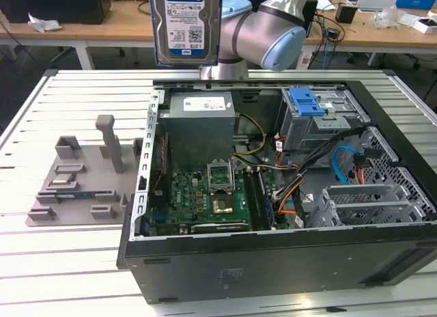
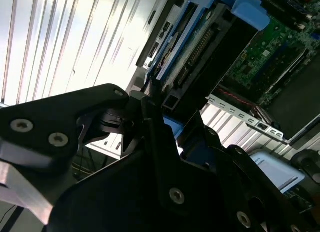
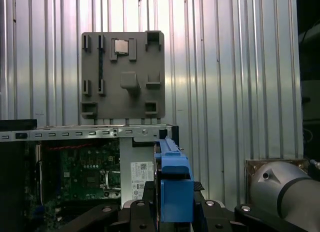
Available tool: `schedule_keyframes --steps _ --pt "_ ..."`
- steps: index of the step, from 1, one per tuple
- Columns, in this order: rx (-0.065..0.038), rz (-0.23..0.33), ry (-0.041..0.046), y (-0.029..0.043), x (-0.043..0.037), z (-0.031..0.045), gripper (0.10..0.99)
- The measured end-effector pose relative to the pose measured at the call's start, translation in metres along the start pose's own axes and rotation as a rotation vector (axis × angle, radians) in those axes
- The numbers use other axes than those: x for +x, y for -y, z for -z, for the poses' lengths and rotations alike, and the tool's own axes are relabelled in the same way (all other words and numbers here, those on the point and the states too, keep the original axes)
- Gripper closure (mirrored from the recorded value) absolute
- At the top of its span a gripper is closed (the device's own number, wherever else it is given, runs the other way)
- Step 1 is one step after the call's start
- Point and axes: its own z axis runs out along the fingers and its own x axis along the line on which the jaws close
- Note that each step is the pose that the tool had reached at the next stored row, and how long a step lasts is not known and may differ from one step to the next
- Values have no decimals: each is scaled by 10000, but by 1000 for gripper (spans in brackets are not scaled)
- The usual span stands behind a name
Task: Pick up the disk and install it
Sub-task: 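Pick up the disk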
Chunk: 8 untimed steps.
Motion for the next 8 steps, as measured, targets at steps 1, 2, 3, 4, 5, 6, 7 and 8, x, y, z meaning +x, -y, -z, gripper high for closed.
schedule_keyframes --steps 1,2,3,4,5,6,7,8 --pt "-1 1 0 22 -1 1 722" --pt "-2 0 0 47 -1 2 722" --pt "-1 -1 0 71 -2 3 722" --pt "-3 -2 -1 98 -3 4 722" --pt "-3 -1 0 124 -4 5 722" --pt "-5 1 1 161 -5 6 722" --pt "-6 -1 0 190 -6 8 722" --pt "-8 0 0 240 -7 10 722"
